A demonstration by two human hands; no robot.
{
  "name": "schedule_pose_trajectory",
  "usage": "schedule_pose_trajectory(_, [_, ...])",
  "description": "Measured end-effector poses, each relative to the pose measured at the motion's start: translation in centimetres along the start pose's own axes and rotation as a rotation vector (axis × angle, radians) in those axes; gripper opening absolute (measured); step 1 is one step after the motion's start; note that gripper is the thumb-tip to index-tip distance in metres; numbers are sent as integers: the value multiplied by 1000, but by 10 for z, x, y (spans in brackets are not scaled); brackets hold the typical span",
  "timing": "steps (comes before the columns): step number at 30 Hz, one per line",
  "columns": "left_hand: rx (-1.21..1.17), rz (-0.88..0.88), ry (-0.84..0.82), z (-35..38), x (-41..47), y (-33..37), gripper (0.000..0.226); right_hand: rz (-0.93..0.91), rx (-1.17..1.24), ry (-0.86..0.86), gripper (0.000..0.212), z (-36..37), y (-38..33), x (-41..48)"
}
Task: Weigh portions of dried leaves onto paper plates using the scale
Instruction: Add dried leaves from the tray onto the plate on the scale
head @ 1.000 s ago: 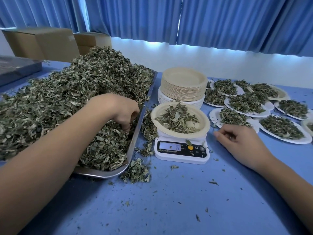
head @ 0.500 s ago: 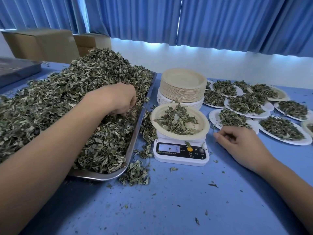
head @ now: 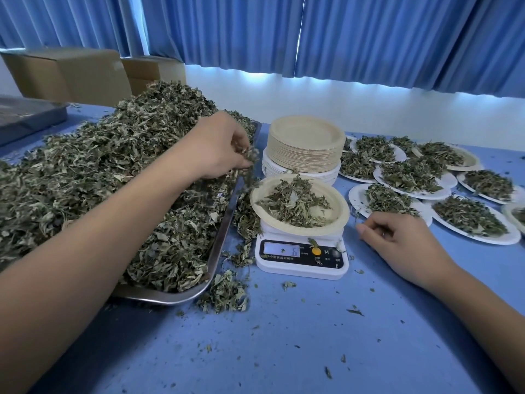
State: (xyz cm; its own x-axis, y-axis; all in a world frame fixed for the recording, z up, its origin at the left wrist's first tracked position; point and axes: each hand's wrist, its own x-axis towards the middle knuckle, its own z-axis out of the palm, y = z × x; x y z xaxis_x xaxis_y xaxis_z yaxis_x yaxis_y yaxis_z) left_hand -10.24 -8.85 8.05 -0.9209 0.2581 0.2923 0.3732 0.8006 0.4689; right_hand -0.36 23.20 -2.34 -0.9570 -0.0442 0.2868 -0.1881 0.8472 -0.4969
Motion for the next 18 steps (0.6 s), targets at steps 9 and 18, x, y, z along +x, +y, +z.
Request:
schedule_pose_trajectory(9, [-338,85,-158,17,-3,4,32,-2,4,-3,33,0,2,0])
schedule_pose_trajectory(18, [441,-93,-556,-2,6,-39,25,-5,-2,-1,32,0,2,1])
